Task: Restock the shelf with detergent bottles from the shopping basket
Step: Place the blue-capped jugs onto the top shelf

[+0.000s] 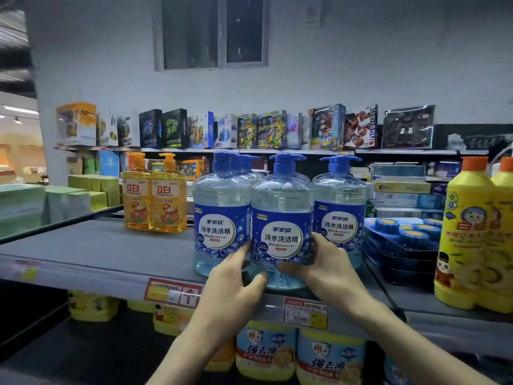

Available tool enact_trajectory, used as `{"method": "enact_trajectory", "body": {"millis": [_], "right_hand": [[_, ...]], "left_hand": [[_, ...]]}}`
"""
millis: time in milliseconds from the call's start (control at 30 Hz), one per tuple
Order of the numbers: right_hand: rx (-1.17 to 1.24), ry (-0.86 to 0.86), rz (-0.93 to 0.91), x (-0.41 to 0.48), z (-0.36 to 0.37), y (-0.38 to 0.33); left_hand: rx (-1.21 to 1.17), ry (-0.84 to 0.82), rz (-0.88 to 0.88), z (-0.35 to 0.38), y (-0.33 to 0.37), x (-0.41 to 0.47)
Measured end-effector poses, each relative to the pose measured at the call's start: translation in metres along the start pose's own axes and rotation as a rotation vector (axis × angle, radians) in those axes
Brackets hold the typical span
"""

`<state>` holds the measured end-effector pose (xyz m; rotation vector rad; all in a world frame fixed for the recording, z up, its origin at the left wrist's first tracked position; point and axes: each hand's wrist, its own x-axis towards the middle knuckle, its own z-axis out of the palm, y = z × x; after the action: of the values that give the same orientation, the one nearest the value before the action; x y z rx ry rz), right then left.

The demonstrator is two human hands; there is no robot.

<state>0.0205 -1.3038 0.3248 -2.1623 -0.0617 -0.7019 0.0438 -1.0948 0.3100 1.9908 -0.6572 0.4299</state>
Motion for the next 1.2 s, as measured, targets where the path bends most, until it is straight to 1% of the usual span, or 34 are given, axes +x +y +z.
{"method": "enact_trajectory", "body": {"millis": [133, 233, 467, 533, 567, 667, 700, 767, 867, 1000, 1100, 1200], "right_hand": [[0.048, -0.016, 0.021, 0.001, 0.002, 0.003], [0.038, -0.020, 0.024, 0.003, 0.003, 0.005], [-0.013, -0.010, 0.047, -0.001, 0.000, 0.003], [-0.082, 0.005, 0.044, -0.005, 0.002, -0.002], [-0.157, 0.013, 0.029, -0.010, 0.002, -0.004], [-0.482, -0.012, -0.026, -0.029, -0.007, -0.014], [-0.578, -0.037, -0.041, -0.037, -0.013, -0.015], [-0.680, -0.082, -0.073, -0.057, -0.030, -0.013], [-0.727, -0.098, -0.083, -0.092, -0.064, -0.004], [-0.802, -0.065, -0.068, -0.142, -0.114, 0.020], [-0.835, -0.016, -0.081, -0.187, -0.154, 0.040], [-0.858, -0.014, -0.023, -0.234, -0.197, 0.059]], "left_hand": [[0.104, 0.002, 0.030, 0.004, -0.004, 0.003], [0.123, 0.003, 0.041, 0.006, -0.006, 0.005], [0.141, 0.007, -0.011, 0.008, 0.002, 0.005], [0.189, -0.007, -0.016, 0.009, 0.009, 0.002], [0.219, -0.015, -0.016, 0.010, 0.014, -0.001], [0.315, -0.040, -0.013, 0.011, 0.026, -0.009], [0.345, -0.053, -0.022, 0.013, 0.030, -0.013], [0.401, -0.079, -0.033, 0.019, 0.040, -0.021], [0.490, -0.117, -0.029, 0.038, 0.064, -0.041], [0.586, -0.192, 0.039, 0.080, 0.101, -0.071], [0.611, -0.251, 0.104, 0.120, 0.138, -0.096], [0.609, -0.287, 0.178, 0.163, 0.175, -0.126]]}}
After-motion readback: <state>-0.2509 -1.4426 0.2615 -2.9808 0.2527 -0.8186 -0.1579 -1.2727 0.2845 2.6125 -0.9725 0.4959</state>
